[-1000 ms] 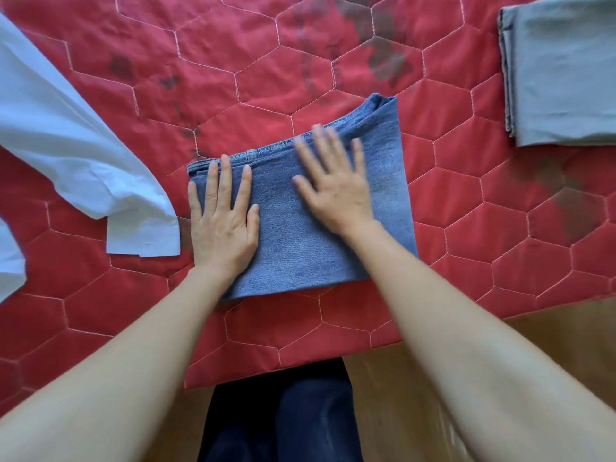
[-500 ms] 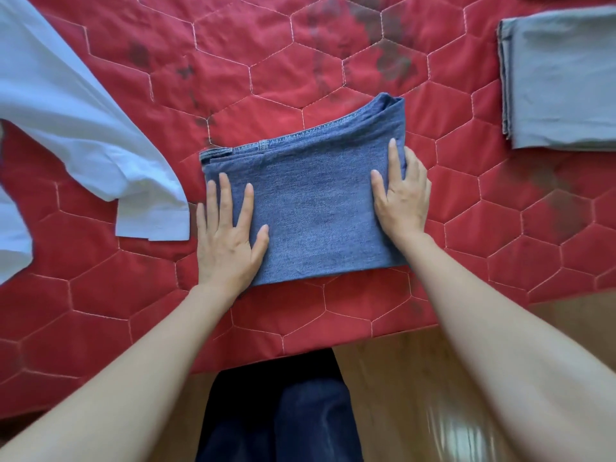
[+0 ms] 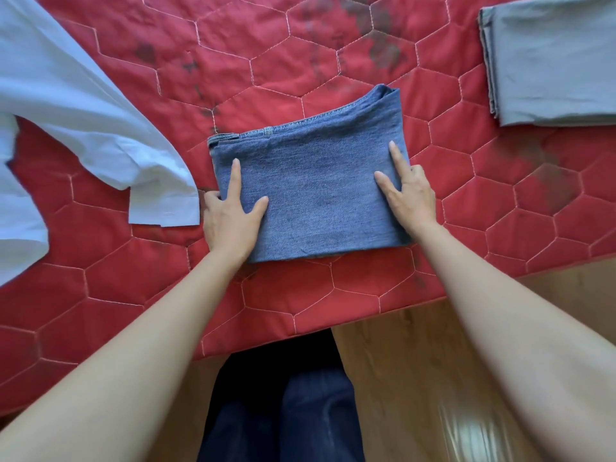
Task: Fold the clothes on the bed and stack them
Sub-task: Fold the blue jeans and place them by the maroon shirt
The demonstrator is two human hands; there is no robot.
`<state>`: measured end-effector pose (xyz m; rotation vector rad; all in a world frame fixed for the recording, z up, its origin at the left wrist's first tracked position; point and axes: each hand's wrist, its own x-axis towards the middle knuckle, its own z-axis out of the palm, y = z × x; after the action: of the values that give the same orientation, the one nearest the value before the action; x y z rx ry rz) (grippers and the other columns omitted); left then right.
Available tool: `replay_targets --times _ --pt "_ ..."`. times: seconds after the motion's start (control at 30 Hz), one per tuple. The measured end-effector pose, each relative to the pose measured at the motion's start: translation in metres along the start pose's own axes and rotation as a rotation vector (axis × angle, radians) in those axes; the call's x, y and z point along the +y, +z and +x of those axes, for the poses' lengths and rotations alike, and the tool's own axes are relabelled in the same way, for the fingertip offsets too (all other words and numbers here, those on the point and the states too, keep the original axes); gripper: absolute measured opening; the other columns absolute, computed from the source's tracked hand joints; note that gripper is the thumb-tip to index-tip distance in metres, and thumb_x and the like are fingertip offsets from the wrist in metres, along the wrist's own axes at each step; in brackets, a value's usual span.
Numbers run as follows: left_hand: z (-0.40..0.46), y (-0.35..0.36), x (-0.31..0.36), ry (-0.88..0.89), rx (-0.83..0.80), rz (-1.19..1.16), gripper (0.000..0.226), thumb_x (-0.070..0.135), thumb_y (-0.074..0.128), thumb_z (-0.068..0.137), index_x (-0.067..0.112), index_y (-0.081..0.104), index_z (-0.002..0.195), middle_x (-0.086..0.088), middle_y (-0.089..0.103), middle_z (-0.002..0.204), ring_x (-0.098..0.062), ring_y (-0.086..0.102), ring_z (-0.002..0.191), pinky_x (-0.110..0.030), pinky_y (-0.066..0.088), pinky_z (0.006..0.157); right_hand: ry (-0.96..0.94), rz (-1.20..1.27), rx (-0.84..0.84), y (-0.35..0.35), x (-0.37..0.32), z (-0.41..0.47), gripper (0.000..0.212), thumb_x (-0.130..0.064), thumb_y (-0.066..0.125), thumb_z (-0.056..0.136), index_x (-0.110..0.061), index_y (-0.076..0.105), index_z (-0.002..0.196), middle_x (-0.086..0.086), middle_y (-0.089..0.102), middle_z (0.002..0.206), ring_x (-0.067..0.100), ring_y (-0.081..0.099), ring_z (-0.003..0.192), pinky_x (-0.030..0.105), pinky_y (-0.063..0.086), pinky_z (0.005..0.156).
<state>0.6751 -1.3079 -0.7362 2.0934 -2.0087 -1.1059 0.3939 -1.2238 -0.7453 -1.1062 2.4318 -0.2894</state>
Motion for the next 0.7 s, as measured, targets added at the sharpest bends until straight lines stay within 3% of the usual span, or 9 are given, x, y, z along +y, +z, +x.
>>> replay_targets --times 0.1,0.33,0.53,0.7 --pt "-0.003 -0.008 -0.010 0.026 -0.061 -0.032 0.077 0.057 0.055 0.088 0.055 0.005 0.147 -0.008 0.040 0.105 -0.036 0.053 0.109 -0.041 0.037 0.099 0.028 0.061 0.003 0.002 -0.002 -0.021 0.062 -0.052 0.052 0.093 -0.048 0.023 0.148 0.008 0.048 0.102 0.033 0.055 0.101 0.037 0.042 0.088" --pt "-0.037 -0.017 -0.021 0.107 -0.074 -0.092 0.075 0.051 0.059 0.088 0.057 0.012 0.146 -0.002 0.039 0.101 -0.021 0.047 0.088 -0.035 0.036 0.081 0.049 0.048 0.124 -0.001 0.001 -0.084 0.057 -0.043 0.054 0.095 -0.039 0.032 0.148 0.003 0.041 0.094 0.019 0.047 0.079 0.027 0.034 0.073" --pt "-0.048 -0.028 0.005 0.163 -0.063 -0.167 0.073 0.047 0.062 0.088 0.054 0.019 0.146 -0.003 0.043 0.105 -0.013 0.042 0.091 -0.029 0.033 0.083 -0.013 0.040 0.196 -0.039 -0.001 -0.089 0.056 -0.041 0.058 0.093 -0.036 0.039 0.145 0.002 0.041 0.093 0.014 0.044 0.077 0.029 0.037 0.071" --pt "-0.049 -0.023 0.054 0.209 -0.021 -0.190 0.071 0.042 0.061 0.090 0.048 0.021 0.148 -0.005 0.044 0.109 -0.019 0.048 0.098 -0.030 0.034 0.087 -0.071 0.037 0.260 -0.084 0.010 -0.070 0.060 -0.041 0.064 0.090 -0.032 0.041 0.144 0.009 0.046 0.094 0.023 0.052 0.077 0.035 0.045 0.071"
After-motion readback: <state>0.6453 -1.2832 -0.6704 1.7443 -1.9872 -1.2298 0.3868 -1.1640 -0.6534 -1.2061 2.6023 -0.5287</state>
